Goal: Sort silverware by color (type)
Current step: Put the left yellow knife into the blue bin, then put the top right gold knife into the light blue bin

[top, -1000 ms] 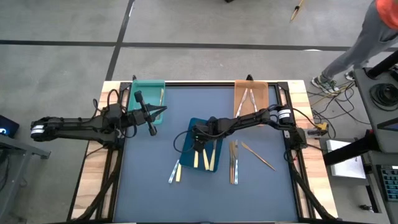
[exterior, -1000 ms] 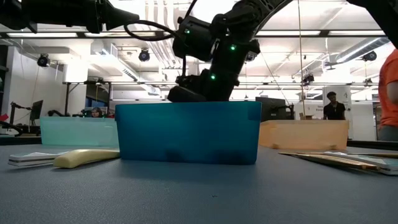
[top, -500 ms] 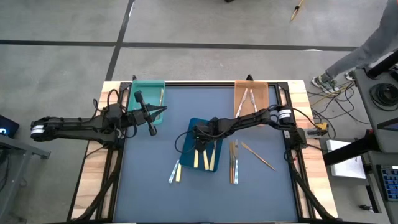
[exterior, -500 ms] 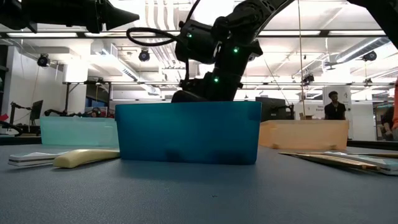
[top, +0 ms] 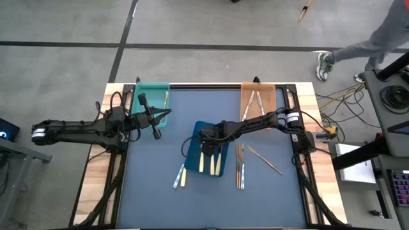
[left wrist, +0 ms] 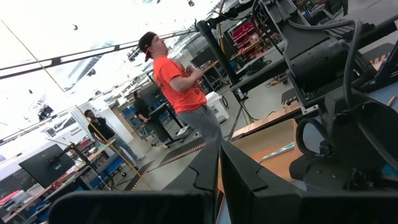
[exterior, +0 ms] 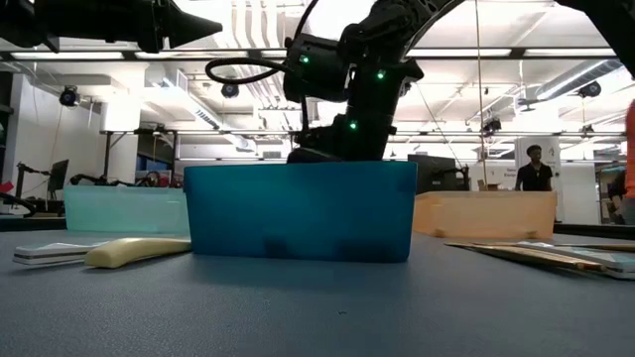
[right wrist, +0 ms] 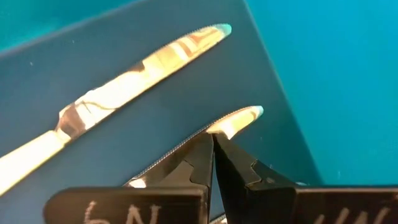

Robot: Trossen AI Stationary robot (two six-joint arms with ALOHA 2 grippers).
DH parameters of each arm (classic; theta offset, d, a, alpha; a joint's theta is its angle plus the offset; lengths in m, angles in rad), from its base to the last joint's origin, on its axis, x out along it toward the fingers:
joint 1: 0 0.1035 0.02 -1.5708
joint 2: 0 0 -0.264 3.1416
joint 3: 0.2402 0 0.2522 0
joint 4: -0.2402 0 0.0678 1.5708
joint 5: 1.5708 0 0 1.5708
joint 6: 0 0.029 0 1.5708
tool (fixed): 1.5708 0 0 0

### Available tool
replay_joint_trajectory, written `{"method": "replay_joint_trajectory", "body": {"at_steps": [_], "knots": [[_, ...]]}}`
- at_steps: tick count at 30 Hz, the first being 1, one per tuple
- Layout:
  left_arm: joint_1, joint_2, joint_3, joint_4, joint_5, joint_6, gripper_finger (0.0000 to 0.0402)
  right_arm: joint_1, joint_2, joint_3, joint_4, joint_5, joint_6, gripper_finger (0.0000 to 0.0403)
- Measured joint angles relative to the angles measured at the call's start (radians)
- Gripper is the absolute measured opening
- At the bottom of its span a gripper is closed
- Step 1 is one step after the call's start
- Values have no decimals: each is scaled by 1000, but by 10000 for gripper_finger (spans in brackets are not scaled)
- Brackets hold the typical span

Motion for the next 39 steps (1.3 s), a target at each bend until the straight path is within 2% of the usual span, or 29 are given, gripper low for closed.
{"method": "replay_joint_trajectory", "body": {"at_steps": [15, 21, 39], "knots": [[0, 0, 0, 0, 0, 0, 0, 10, 1, 27, -135, 21, 62, 9], [0, 0, 0, -2, 0, 0, 0, 15, -5, 30, -137, 30, 62, 9], [0, 2, 0, -4, 0, 0, 0, 27, -128, 30, -159, 51, 99, 9]]}}
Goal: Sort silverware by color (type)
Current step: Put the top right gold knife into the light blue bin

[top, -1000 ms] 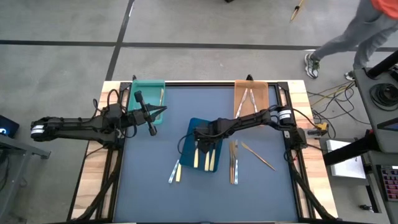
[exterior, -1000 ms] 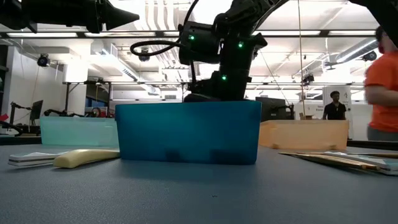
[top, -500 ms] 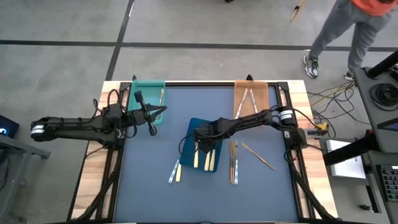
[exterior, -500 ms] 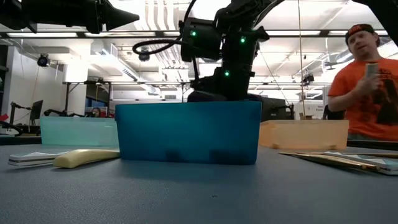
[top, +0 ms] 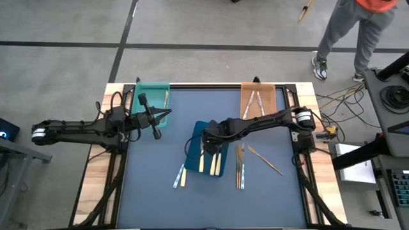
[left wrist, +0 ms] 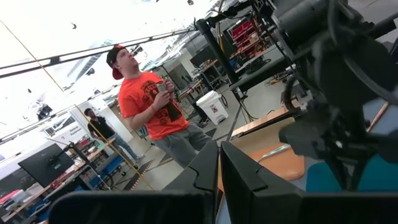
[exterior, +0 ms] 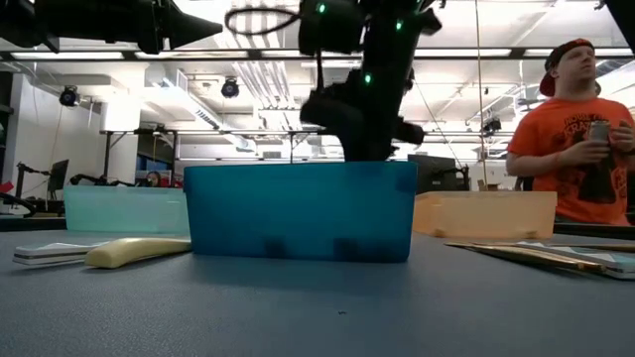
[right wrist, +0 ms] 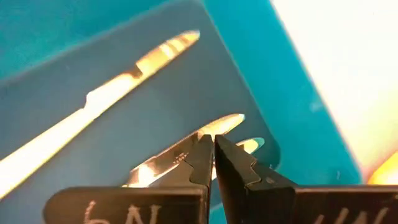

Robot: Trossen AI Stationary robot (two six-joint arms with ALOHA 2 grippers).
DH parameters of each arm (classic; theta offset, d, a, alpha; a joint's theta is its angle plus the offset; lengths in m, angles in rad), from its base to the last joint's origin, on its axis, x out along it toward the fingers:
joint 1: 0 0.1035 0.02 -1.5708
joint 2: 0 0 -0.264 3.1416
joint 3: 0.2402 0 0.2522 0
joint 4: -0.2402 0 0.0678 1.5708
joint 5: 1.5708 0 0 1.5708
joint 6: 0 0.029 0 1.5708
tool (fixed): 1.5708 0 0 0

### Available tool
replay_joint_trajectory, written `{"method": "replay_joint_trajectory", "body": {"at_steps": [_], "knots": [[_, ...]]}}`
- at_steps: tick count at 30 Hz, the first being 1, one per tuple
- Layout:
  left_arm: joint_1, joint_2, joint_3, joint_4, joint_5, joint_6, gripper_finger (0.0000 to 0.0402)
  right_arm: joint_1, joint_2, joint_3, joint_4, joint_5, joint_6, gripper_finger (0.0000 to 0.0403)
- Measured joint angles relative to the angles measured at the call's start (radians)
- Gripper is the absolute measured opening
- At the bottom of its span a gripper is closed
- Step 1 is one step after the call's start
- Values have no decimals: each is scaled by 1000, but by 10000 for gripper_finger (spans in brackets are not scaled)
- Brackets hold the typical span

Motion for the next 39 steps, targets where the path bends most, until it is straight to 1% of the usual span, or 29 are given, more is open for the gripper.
{"method": "replay_joint_trajectory", "body": {"at_steps": [7, 14, 18, 24, 32, 35, 39], "knots": [[0, 2, 0, 0, 0, 0, 0, -5, -96, 0, -34, -3, 1, 9], [0, 4, 0, 0, 0, 0, 0, -21, -208, 0, -157, -11, 4, 9], [0, 4, 0, 0, 0, 0, 0, -17, -249, 0, -247, -48, 34, 9], [0, 4, 0, 0, 0, 0, 0, 18, -266, -16, -359, -108, 95, 9], [0, 4, 0, 0, 0, 0, 0, 54, -274, -136, -366, -245, 110, 9], [0, 4, 0, 0, 0, 0, 0, 63, -306, -214, -365, -281, 147, 9], [0, 4, 0, 0, 0, 0, 0, 75, -380, -342, -353, -306, 223, 9]]}}
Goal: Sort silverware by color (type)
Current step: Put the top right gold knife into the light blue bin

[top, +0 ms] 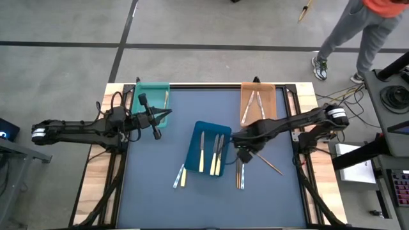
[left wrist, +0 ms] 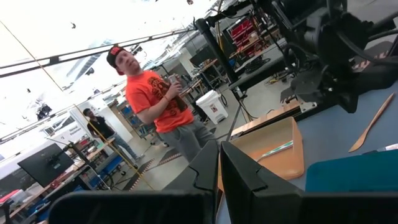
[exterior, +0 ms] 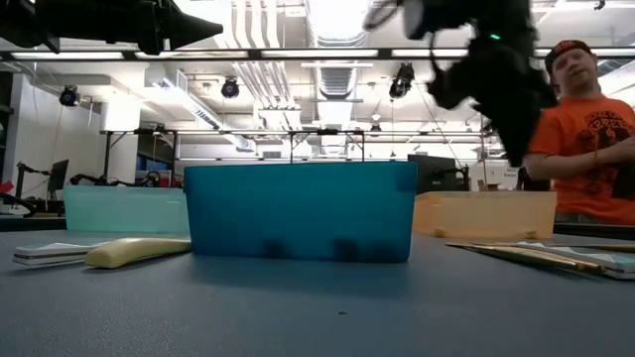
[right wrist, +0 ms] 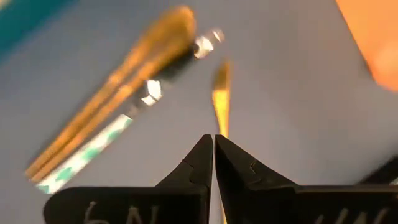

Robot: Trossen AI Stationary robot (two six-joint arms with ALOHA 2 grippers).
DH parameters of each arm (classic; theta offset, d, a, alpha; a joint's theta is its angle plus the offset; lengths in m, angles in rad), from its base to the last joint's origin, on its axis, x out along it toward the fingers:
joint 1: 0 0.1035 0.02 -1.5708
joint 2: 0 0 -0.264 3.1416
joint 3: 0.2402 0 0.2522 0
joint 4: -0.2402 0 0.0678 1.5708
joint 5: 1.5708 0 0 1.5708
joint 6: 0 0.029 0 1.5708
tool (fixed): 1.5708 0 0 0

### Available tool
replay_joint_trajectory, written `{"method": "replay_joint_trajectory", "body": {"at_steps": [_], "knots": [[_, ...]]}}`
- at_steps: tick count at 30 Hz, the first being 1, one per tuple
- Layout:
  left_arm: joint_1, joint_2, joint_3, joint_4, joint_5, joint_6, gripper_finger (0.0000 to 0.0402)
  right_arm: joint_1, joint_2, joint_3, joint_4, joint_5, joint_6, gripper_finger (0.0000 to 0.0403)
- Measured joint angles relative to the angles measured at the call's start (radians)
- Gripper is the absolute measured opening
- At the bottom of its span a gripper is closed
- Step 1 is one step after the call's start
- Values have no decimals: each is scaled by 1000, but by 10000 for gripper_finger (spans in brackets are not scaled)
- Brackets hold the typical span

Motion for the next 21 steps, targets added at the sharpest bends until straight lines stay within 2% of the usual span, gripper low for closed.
{"method": "replay_joint_trajectory", "body": {"at_steps": [5, 11, 17, 21], "knots": [[0, 0, 0, 0, 0, 0, 0, 17, -127, -187, 94, -44, 87, 9], [0, 0, 0, 0, 0, 0, 0, 48, -226, -359, 234, -45, 148, 9], [0, 0, 0, 4, 0, 0, 0, 66, -216, -419, 253, -44, 219, 10], [0, 0, 0, 5, 0, 0, 0, 69, -185, -418, 267, -47, 227, 27]]}}
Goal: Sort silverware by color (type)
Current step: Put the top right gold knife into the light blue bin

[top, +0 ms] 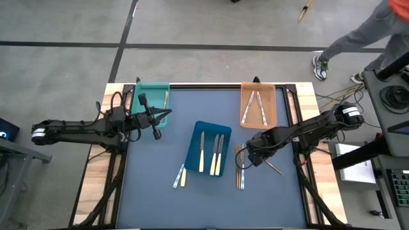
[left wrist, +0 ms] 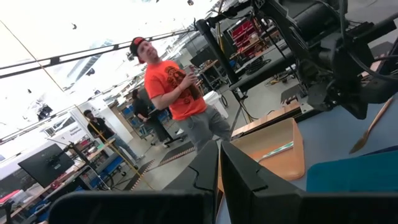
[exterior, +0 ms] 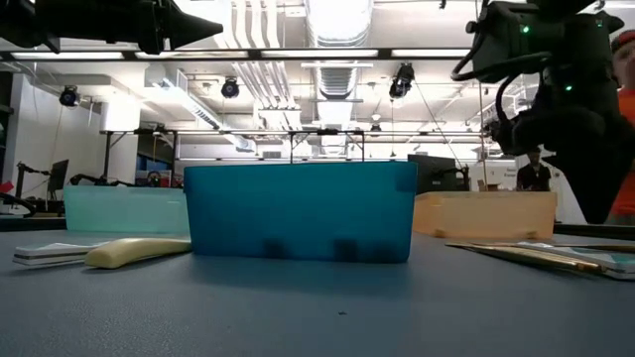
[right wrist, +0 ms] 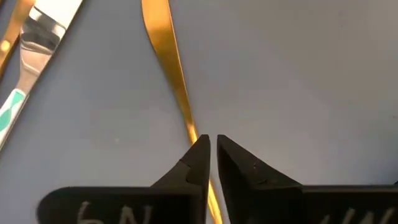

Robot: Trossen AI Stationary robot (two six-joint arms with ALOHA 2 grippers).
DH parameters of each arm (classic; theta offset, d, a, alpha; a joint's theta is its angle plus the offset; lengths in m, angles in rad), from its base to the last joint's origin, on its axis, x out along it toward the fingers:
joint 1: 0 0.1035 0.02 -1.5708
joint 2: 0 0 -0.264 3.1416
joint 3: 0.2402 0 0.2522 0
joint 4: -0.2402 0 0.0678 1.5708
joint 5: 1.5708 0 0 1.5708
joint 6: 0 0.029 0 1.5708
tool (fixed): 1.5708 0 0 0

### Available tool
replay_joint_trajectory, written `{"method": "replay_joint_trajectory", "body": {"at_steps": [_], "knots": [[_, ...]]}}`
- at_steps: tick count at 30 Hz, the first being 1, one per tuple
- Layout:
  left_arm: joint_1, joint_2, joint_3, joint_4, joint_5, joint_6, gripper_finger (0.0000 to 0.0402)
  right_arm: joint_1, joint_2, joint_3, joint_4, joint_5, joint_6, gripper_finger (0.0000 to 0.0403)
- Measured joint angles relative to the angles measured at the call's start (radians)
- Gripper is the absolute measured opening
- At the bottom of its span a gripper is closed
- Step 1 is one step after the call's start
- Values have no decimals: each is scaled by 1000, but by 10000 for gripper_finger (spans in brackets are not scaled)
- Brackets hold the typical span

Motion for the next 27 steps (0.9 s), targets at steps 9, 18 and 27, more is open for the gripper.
{"method": "replay_joint_trajectory", "body": {"at_steps": [9, 18, 27], "knots": [[0, 0, 0, 0, 0, 0, 0, 2, 78, 2, 23, 5, -37, 119], [0, 0, 0, 1, 0, 0, 0, 2, 134, 5, 77, 9, -87, 157], [0, 3, 0, 4, 0, 4, 0, 1, 155, 5, 97, 10, -99, 128]]}}
